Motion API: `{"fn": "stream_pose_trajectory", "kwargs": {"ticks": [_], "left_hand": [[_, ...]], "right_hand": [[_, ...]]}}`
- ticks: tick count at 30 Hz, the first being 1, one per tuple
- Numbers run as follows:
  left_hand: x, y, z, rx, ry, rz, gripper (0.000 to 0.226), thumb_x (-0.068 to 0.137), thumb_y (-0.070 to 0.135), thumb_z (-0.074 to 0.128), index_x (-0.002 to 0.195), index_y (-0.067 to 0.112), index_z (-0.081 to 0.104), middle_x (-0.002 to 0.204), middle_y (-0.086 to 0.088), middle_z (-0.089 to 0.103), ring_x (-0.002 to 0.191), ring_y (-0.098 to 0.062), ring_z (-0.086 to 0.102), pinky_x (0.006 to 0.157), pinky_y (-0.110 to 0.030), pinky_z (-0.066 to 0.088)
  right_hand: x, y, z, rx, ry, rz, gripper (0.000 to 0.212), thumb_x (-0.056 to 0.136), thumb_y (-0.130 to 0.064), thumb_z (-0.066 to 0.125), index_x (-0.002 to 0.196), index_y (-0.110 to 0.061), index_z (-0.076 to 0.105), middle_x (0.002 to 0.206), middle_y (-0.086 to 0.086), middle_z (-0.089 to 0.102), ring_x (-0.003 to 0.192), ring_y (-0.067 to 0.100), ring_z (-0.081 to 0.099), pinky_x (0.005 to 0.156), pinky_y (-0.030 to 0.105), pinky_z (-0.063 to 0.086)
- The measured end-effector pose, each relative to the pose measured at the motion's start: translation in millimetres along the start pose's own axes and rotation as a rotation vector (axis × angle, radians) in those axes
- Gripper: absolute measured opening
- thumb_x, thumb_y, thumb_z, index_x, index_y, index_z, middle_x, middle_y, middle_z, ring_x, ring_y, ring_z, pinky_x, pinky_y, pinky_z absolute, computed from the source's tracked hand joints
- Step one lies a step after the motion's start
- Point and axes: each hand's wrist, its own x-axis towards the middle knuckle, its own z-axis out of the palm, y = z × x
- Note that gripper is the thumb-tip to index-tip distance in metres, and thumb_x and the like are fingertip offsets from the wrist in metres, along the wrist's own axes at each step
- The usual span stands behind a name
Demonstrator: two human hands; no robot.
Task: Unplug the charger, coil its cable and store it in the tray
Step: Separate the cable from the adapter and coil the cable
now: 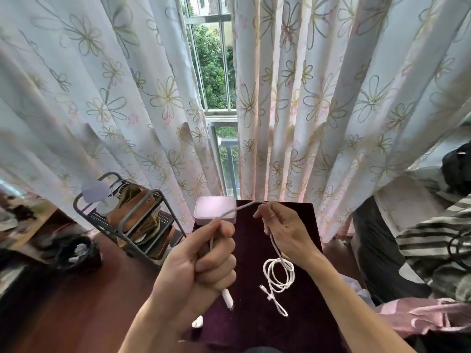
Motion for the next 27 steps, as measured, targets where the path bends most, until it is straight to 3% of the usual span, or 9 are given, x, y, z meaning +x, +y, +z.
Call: {"fn": "stream_pose_trajectory", "kwargs": {"ticks": [3,6,8,12,15,18,22,24,27], "left_hand": [[3,-5,1,-0.009,-0.02,0.008,0.02,0.098,0.022,0.061,0.097,0.003,0.067,0.05,0.005,0.027,0.04,-0.008,0.021,0.04,-0.022,0.019],[8,-9,0,0.021,-0.048,0.047,0.03,0.096,0.02,0.062,0.119,0.002,0.067,0.052,0.005,0.042,0.041,-0.007,0.023,0.04,-0.02,0.022],[12,-8,1,0.063,-0.048,0.073,0.043,0.098,0.023,0.058,0.136,0.003,0.059,0.058,0.006,0.05,0.039,-0.006,0.024,0.04,-0.018,0.024],[25,-7,-3,0.04,-0.046,0.005,0.057,0.105,0.041,0.036,0.146,0.003,0.047,0.059,0.003,0.057,0.034,-0.006,0.021,0.038,-0.021,0.015],[29,-10,-8,0.035,-0.079,-0.016,0.054,0.105,0.038,0.04,0.147,0.005,0.045,0.065,0.0,0.058,0.036,-0.006,0.021,0.039,-0.021,0.015],[28,-13,-10,0.087,-0.125,0.055,0.048,0.1,0.023,0.058,0.143,0.005,0.051,0.078,0.001,0.058,0.042,-0.004,0.026,0.039,-0.017,0.021],[29,-5,-20,0.274,0.003,0.211,0.037,0.101,0.008,0.05,0.137,0.002,0.058,0.093,-0.005,0.066,0.052,-0.004,0.042,0.04,-0.016,0.025],[31,-1,-26,0.387,0.108,0.29,0.036,0.102,0.006,0.046,0.135,0.0,0.059,0.106,-0.014,0.069,0.065,-0.009,0.054,0.046,-0.017,0.038],[29,-1,-38,0.38,0.177,0.316,0.04,0.1,0.005,0.044,0.137,-0.002,0.055,0.132,-0.028,0.061,0.103,-0.026,0.067,0.081,-0.035,0.058]], "right_hand": [[-12,3,10,-0.102,0.049,-0.015,0.039,0.105,-0.052,0.044,0.094,-0.027,0.072,0.054,-0.016,0.052,0.05,0.002,0.042,0.054,0.021,0.037],[-27,4,18,-0.242,0.04,-0.028,0.034,0.11,-0.05,0.042,0.098,-0.032,0.068,0.059,0.006,0.055,0.049,0.012,0.044,0.055,0.043,0.044],[-37,5,20,-0.365,-0.037,-0.009,0.035,0.111,-0.048,0.04,0.095,-0.027,0.062,0.059,-0.003,0.053,0.05,0.008,0.045,0.058,0.047,0.046],[-60,6,19,-0.544,-0.122,-0.024,0.035,0.111,-0.051,0.035,0.085,-0.031,0.046,0.057,-0.01,0.05,0.049,0.011,0.045,0.052,0.038,0.04],[-73,0,15,-0.644,-0.089,-0.071,0.03,0.109,-0.055,0.032,0.084,-0.044,0.044,0.069,-0.02,0.058,0.056,0.01,0.053,0.049,0.024,0.037],[-78,-4,10,-0.681,-0.074,-0.074,0.038,0.106,-0.061,0.027,0.103,-0.035,0.055,0.077,-0.03,0.059,0.063,0.005,0.057,0.053,0.021,0.042],[-91,-7,5,-0.727,-0.193,-0.082,0.035,0.107,-0.061,0.032,0.127,-0.042,0.053,0.062,-0.018,0.054,0.062,-0.002,0.055,0.06,0.021,0.044],[-99,-16,2,-0.745,-0.25,-0.121,0.044,0.102,-0.066,0.029,0.134,-0.044,0.049,0.073,-0.022,0.061,0.071,-0.002,0.061,0.064,0.019,0.045],[-108,-29,-1,-0.842,-0.298,-0.221,0.052,0.099,-0.068,0.024,0.143,-0.047,0.044,0.096,-0.014,0.067,0.085,0.008,0.067,0.072,0.029,0.051]]}}
